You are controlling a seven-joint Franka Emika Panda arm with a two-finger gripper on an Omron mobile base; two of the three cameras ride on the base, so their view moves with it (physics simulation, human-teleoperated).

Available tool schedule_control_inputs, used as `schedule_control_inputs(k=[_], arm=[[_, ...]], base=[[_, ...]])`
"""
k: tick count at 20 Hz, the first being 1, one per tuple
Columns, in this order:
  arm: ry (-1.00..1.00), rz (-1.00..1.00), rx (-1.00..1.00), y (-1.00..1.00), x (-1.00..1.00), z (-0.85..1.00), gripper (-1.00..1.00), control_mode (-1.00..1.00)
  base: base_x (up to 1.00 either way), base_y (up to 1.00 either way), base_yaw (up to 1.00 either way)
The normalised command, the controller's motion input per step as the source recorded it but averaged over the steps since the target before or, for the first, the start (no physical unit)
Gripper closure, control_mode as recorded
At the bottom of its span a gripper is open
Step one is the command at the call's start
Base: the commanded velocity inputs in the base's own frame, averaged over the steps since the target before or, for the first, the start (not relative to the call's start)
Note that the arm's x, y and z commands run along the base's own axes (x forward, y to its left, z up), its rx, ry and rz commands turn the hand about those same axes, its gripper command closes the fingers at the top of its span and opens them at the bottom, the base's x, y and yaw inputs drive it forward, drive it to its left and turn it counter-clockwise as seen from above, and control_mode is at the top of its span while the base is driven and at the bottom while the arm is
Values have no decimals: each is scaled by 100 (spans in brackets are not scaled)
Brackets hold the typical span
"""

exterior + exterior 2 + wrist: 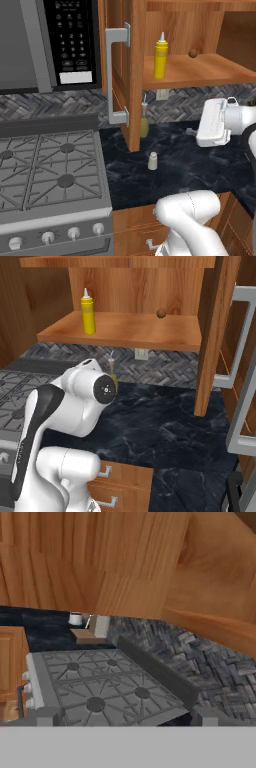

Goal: Pick the mustard and shaker from the counter and place them in the cabinet.

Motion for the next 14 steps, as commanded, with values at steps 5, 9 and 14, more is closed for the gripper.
schedule_control_inputs(k=[5,9,14], arm=[[12,2,-6,0,10,-55,-100,-100],[12,0,-5,0,26,-50,-100,-100],[13,0,-5,-1,28,-48,-100,-100]], base=[[0,0,0],[0,0,0],[0,0,0]])
